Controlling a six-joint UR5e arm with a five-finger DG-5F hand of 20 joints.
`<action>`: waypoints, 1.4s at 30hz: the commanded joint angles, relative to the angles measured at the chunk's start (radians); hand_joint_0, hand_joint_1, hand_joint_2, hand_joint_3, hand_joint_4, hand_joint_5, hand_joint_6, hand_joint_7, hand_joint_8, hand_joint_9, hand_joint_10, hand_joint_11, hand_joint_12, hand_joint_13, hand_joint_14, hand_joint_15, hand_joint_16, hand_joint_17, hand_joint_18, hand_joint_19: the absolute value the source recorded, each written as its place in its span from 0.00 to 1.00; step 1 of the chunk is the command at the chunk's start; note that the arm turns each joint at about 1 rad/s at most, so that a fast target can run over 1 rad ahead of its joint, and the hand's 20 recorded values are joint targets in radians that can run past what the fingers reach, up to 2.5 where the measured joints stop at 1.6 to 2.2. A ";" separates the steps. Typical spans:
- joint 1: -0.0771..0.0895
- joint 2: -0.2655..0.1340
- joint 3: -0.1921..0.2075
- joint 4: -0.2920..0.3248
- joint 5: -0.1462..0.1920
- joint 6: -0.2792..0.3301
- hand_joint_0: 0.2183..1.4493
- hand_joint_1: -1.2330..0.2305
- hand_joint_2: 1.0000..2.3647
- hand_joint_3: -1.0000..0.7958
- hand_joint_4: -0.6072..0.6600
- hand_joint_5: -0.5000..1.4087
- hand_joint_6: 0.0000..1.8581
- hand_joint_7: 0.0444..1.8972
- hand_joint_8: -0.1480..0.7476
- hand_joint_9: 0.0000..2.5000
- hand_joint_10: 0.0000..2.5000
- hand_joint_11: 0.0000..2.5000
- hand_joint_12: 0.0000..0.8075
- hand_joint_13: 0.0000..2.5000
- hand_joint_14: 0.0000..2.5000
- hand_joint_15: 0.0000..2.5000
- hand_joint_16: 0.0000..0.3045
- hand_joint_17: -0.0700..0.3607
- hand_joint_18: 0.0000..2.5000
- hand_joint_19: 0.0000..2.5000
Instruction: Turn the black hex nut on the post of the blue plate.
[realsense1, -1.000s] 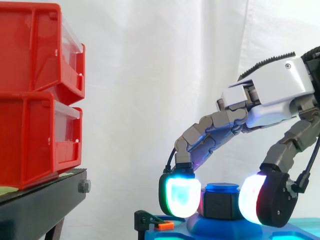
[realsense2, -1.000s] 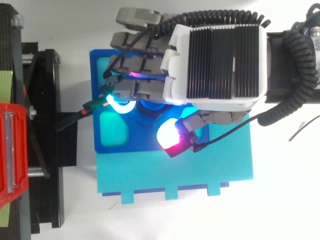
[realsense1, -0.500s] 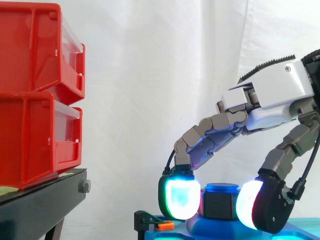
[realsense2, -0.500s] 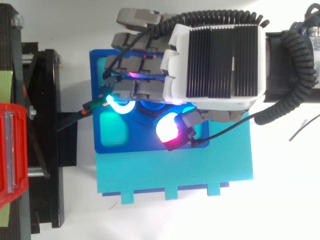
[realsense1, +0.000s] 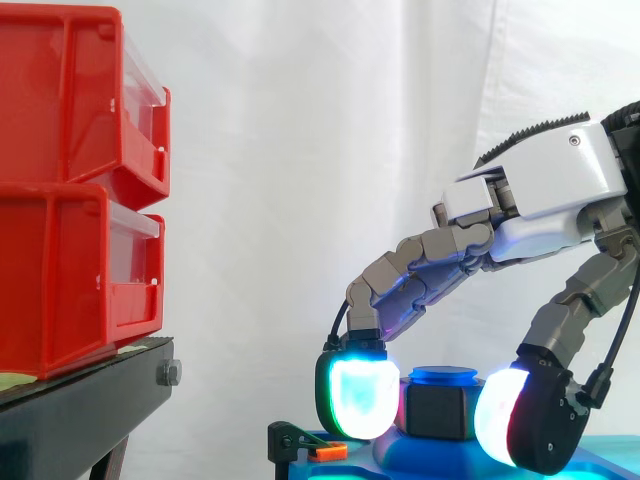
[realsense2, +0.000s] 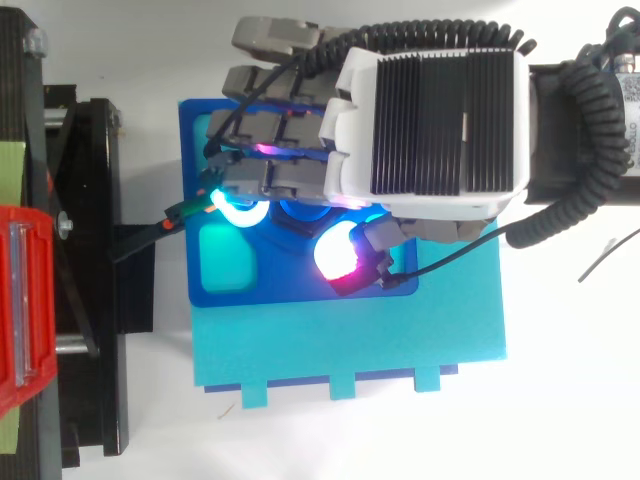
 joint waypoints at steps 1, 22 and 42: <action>0.001 0.000 0.000 0.000 0.000 0.000 0.31 0.27 0.00 0.30 0.55 0.14 0.27 0.51 0.38 0.15 0.00 0.03 0.39 0.15 0.00 0.01 0.13 0.37 0.06 0.00; -0.001 0.000 0.000 0.000 0.000 0.000 0.31 0.28 0.00 0.33 0.56 0.15 0.27 0.59 0.39 0.16 0.00 0.04 0.39 0.16 0.00 0.01 0.12 0.36 0.06 0.00; -0.001 0.000 0.000 0.009 0.000 0.002 0.29 0.29 0.00 0.31 0.58 0.15 0.27 0.56 0.40 0.16 0.00 0.04 0.40 0.16 0.00 0.01 0.12 0.36 0.07 0.00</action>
